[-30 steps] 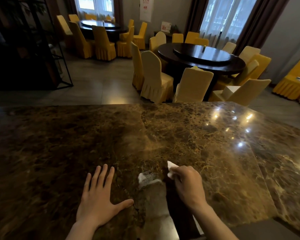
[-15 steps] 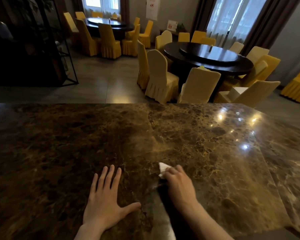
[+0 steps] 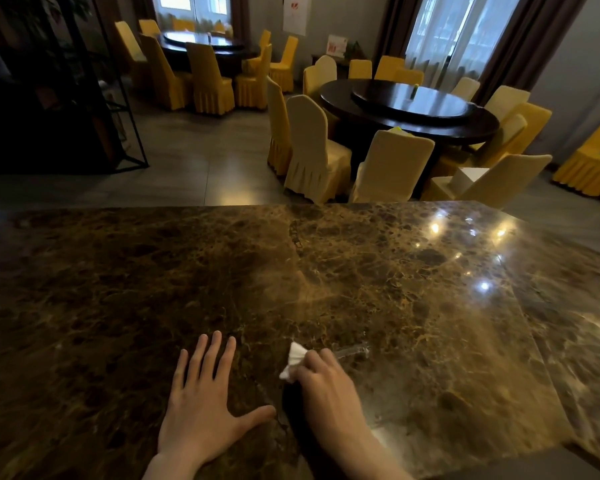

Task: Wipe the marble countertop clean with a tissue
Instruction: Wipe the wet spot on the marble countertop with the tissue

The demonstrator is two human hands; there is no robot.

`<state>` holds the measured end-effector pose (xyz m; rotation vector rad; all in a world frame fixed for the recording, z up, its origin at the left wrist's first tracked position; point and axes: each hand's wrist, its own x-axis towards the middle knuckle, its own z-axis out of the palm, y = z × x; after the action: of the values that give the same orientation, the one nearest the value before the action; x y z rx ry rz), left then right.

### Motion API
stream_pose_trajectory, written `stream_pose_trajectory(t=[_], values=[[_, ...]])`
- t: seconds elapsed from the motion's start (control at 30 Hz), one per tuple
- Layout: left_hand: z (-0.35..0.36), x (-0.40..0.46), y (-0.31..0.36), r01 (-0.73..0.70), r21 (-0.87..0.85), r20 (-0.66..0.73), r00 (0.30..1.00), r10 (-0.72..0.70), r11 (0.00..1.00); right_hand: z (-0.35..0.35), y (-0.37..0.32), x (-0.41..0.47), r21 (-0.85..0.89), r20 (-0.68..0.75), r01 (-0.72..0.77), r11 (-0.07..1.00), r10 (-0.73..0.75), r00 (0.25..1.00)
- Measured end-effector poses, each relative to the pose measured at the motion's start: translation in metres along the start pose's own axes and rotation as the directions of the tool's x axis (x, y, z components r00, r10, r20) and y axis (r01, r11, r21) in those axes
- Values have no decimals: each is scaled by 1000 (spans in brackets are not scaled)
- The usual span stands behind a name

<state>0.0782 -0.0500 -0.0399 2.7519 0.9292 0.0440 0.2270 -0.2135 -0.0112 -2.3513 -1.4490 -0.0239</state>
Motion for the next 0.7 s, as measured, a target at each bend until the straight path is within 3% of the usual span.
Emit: stream_pose_trajectory(t=[0.1,0.2,0.27,0.37,0.47,0.57,0.7], values=[[1,1,1,0,-28,-28,1000,-1,1000,-19,47,-7,-23,-109,-221,975,217,970],[0,0,0,-2,-20,-13,1000,2,1000,-45,86,-7,-39,-104,-378,925,373,922],[1,0,0,0,-27,-14,1000,0,1000,-51,80,-5,32,-102,-368,929,369,924],[0,1,0,6,-13,-8,1000,-6,1000,-32,28,-4,137,-48,-159,978,167,985],[0,2,1,13,4,0,1000,-13,1000,-5,0,-9,100,52,-19,995,14,999],[-2,0,1,8,-3,10,1000,-8,1000,-8,20,-11,24,-11,-53,998,54,999],[-4,0,2,12,8,13,1000,-12,1000,-30,60,-6,-9,-80,-296,955,295,952]])
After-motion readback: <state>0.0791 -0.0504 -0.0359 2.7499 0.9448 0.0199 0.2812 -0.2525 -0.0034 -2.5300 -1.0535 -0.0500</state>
